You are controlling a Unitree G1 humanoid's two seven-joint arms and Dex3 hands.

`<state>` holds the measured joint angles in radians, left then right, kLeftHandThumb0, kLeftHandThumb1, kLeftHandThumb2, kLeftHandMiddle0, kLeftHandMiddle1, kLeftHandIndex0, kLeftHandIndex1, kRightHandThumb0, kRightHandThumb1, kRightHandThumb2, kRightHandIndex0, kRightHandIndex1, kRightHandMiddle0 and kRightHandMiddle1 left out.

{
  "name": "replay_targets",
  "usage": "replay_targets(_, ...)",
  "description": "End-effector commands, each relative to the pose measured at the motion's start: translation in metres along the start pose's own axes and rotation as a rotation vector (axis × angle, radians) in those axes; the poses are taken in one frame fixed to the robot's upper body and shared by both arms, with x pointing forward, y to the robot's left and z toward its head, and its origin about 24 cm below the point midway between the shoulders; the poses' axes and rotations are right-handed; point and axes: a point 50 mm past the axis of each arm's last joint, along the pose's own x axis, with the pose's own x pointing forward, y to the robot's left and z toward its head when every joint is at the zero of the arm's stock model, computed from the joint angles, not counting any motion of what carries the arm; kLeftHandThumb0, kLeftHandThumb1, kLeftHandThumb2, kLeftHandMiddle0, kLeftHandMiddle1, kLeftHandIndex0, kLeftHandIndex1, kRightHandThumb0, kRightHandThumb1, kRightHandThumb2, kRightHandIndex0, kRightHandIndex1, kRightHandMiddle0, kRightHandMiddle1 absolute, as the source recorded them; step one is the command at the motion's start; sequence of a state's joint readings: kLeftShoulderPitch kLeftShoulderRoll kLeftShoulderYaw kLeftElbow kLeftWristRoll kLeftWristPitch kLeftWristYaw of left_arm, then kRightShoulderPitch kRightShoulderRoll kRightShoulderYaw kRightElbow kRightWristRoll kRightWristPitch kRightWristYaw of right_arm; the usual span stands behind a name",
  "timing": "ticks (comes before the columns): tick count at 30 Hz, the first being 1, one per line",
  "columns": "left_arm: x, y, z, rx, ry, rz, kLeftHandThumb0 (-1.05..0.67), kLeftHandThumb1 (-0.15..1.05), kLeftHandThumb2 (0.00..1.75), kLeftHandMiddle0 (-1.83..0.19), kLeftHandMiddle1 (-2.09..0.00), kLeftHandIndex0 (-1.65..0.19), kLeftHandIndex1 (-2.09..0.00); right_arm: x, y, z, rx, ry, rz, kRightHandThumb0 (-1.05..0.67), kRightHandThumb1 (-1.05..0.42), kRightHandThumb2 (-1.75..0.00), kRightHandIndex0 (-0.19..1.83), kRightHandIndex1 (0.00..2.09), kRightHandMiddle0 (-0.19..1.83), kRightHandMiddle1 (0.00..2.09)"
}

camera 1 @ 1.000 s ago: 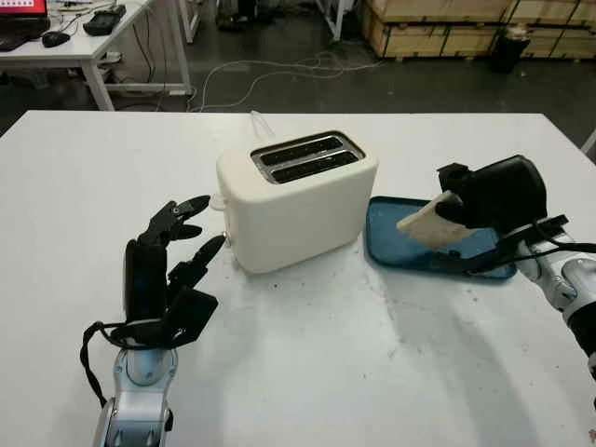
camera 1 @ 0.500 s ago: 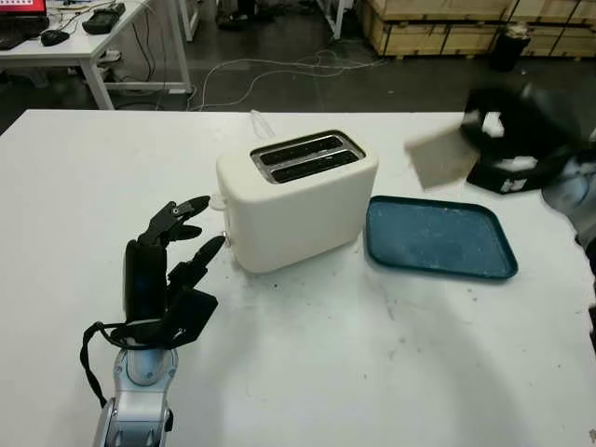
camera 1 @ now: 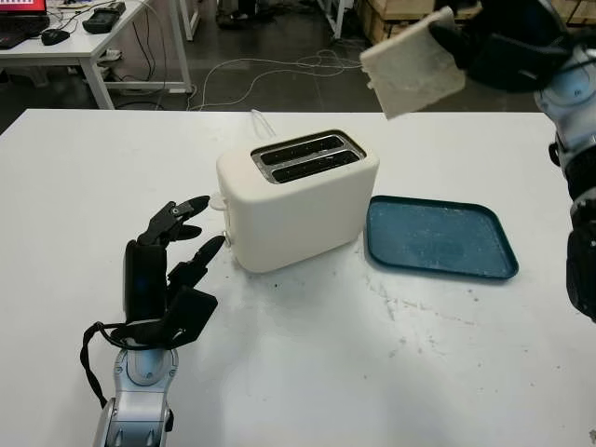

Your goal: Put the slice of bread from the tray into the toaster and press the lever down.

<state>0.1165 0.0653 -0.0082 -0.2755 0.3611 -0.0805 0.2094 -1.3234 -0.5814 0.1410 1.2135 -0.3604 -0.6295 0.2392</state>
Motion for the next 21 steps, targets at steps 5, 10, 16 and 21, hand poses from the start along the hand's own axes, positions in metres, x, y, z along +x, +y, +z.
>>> replay_targets(5, 0.0, 0.001, 0.0, 0.013, 0.001, 0.007, -0.4, 0.92, 0.09, -0.44, -1.08, -0.61, -0.42, 0.019, 0.001, 0.027, 0.066, -0.084, 0.033, -0.7, -0.92, -0.37, 1.35, 1.75, 1.18, 1.75)
replay_targets(10, 0.0, 0.001, 0.0, 0.013, -0.005, 0.009, -0.4, 0.92, 0.09, -0.44, -1.07, -0.61, -0.43, 0.026, 0.014, 0.036, 0.078, -0.099, 0.103, -0.54, -0.92, -0.29, 1.23, 1.75, 1.04, 1.75)
replay_targets(16, 0.0, 0.001, 0.001, -0.003, -0.003, 0.006, -0.39, 0.92, 0.09, -0.43, -1.07, -0.6, -0.42, 0.029, 0.035, 0.04, 0.026, -0.116, 0.182, -0.45, -0.92, -0.33, 1.12, 1.75, 0.92, 1.75)
replay_targets(21, 0.0, 0.001, 0.001, 0.009, -0.004, 0.005, -0.4, 0.92, 0.09, -0.44, -1.08, -0.6, -0.43, 0.03, 0.053, 0.04, -0.026, -0.104, 0.216, -0.47, -0.92, -0.3, 1.15, 1.75, 0.94, 1.75)
